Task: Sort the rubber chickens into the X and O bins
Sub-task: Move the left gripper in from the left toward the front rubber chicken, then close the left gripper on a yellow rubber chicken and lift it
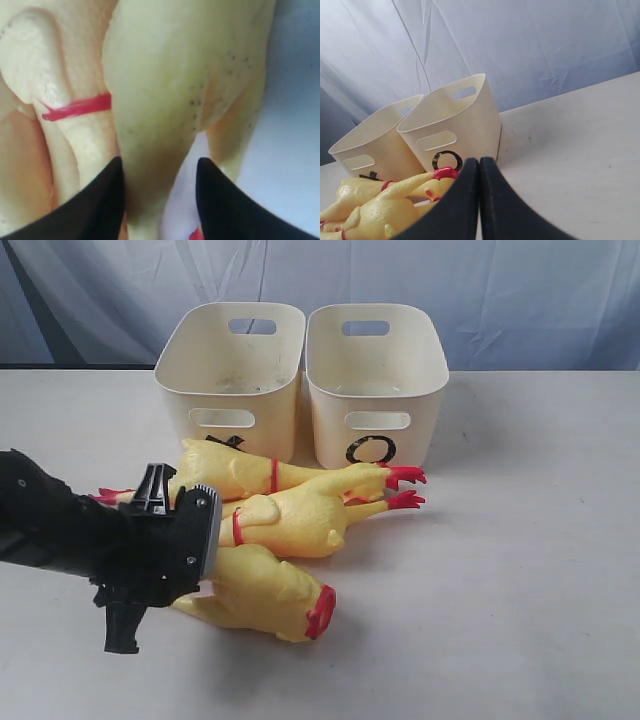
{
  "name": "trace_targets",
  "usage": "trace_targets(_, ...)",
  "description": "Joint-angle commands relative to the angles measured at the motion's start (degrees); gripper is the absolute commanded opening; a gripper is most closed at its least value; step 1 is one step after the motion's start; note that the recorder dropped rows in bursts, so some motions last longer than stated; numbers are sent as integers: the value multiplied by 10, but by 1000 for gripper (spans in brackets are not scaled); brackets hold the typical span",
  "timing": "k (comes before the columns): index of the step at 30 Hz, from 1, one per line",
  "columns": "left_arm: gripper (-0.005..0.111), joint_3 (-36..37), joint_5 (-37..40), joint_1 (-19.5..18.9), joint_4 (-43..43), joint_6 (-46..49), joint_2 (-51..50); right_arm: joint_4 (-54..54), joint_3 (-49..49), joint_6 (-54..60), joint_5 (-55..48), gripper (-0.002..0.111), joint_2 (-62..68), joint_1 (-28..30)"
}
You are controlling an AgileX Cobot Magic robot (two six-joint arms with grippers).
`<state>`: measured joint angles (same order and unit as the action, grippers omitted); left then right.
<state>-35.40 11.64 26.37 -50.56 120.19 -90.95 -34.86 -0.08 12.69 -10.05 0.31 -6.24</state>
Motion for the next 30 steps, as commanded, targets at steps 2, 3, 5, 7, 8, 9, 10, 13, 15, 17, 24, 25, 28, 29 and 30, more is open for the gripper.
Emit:
trace_targets(2, 25, -10, 5, 6, 4, 18, -2, 2, 1, 0, 4, 0, -3, -2)
trace_targets(3, 20, -11, 7, 6, 4, 18, -2, 2, 1, 0, 4, 0, -3, -2)
trace_targets(5, 12, -11, 10, 6, 4, 18, -2, 2, 1, 0, 4, 0, -3, -2)
trace_targets(7, 3, -11, 16, 6, 2, 18, -2, 2, 1, 0, 4, 0, -3, -2)
trace_targets(8, 0, -11, 17, 6, 1, 18, -2, 2, 1, 0, 4, 0, -3, -2)
trace_targets(9, 0, -11, 20, 6, 0, 18, -2, 2, 1, 0, 4, 0, -3, -2)
trace_targets(10, 0, -11, 23, 6, 0, 18, -2, 2, 1, 0, 4, 0, -3, -2)
trace_targets(13, 0, -11, 39, 6, 0, 18, -2, 2, 1, 0, 4, 0, -3, -2)
trace_targets(15, 0, -11, 57, 6, 0, 18, -2, 2, 1, 0, 4, 0, -3, -2)
trace_targets(17, 0, -11, 80, 6, -1, 18, -2, 2, 1, 0, 4, 0, -3, -2)
trace_targets(24, 0, -11, 137, 6, -60, -13, 11, 2, 1, 0, 3, 0, -3, -2)
trace_targets(25, 0, -11, 137, 6, -63, -33, 18, 2, 1, 0, 3, 0, -3, -2)
trace_targets(28, 0, -11, 136, 6, -61, -87, 44, 2, 1, 0, 3, 0, -3, -2)
trace_targets(29, 0, -11, 136, 6, -61, -103, 56, 2, 1, 0, 3, 0, -3, -2)
trace_targets(30, 0, -11, 136, 6, -61, -118, 68, 2, 1, 0, 3, 0, -3, -2)
